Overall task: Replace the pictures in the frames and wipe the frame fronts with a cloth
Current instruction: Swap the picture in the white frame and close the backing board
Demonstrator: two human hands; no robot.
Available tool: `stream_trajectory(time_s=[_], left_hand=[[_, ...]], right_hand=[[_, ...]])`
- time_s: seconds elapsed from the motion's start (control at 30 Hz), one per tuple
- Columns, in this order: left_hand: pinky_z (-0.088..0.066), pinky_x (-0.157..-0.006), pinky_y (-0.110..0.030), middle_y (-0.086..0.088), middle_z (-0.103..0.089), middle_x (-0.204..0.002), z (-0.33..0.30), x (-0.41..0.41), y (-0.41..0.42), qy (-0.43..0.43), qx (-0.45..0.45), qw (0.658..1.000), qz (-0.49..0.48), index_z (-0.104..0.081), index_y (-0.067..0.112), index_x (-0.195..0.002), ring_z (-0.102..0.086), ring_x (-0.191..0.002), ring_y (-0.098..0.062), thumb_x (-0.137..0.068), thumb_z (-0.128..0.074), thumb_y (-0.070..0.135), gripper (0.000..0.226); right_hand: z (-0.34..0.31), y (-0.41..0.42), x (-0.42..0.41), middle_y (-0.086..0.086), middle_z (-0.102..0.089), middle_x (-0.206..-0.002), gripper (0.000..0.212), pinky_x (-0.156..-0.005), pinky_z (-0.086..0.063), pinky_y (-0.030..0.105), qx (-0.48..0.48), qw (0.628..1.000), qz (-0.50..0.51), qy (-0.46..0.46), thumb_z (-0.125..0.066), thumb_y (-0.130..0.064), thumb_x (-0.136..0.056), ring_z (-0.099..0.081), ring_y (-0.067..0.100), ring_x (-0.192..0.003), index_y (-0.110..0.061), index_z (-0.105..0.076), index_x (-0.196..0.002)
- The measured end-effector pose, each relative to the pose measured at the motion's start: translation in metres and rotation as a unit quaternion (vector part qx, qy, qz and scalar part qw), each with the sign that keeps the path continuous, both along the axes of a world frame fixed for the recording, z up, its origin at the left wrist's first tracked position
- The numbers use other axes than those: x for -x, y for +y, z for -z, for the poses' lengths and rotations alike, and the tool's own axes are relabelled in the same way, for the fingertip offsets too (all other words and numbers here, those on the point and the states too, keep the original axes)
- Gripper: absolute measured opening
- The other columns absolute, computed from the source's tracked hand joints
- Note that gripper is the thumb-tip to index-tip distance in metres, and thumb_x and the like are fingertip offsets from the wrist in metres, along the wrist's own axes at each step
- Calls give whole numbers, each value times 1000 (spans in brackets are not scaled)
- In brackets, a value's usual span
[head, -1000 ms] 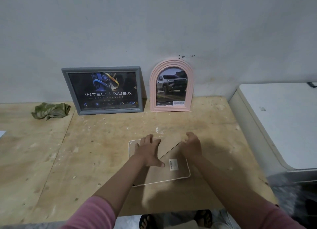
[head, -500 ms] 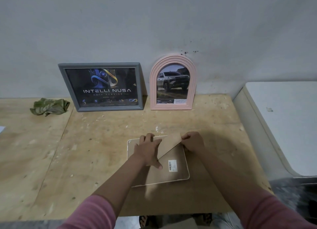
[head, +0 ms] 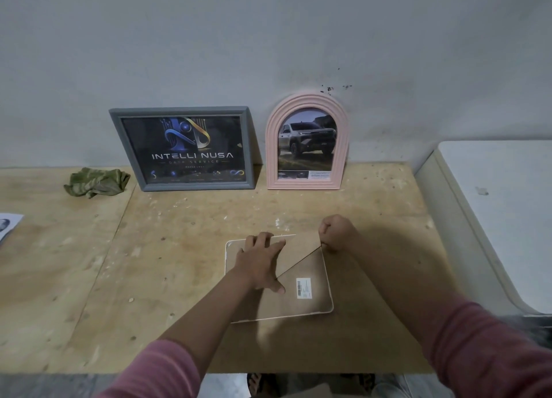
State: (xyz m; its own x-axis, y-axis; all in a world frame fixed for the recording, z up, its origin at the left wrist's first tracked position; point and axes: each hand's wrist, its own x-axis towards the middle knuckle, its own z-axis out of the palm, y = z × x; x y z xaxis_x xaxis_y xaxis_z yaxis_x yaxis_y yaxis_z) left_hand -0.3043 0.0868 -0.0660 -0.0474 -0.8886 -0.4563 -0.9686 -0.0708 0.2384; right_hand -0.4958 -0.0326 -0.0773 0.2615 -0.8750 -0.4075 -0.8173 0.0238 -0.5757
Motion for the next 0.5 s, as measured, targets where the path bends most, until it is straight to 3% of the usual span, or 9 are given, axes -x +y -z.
stream_trajectory(time_s=[0.2, 0.33, 0.4, 0.5], left_hand=[[-33, -105, -54, -1, -17, -149, 5, -1, 0, 5, 3, 1000, 0, -23, 35, -146, -18, -132, -31, -52, -84, 51, 113], [-30, -107, -55, 2, -21, -149, 9, -1, 1, 40, 26, 998, -37, -27, 35, -145, -18, -132, -29, -59, -80, 50, 102], [-30, -107, -55, 4, -23, -149, 11, 1, 2, 61, 51, 995, -58, -31, 36, -142, -19, -132, -28, -63, -76, 50, 92], [-28, -108, -54, 4, -23, -151, 15, 4, 5, 60, 76, 993, -64, -33, 37, -141, -19, -134, -29, -68, -70, 50, 83]], right_hand=[[3, 8, 1, 9, -66, -89, 14, -68, -41, 23, 21, 999, -21, 16, -51, -8, -80, -60, 27, -84, -16, -54, -70], [0, 12, 3, 5, -64, -71, 10, -55, -47, 20, -55, 997, 24, -51, -59, -5, -73, -60, 17, -60, -13, -63, -76], [2, 15, 7, 6, -66, -71, 16, -59, -55, 28, -91, 991, 55, -80, -70, -3, -65, -62, 18, -61, -11, -66, -79], [7, 27, 7, 6, -68, -74, 14, -68, -58, 35, -49, 989, 118, -71, -75, -6, -61, -66, 23, -69, -13, -64, -66]])
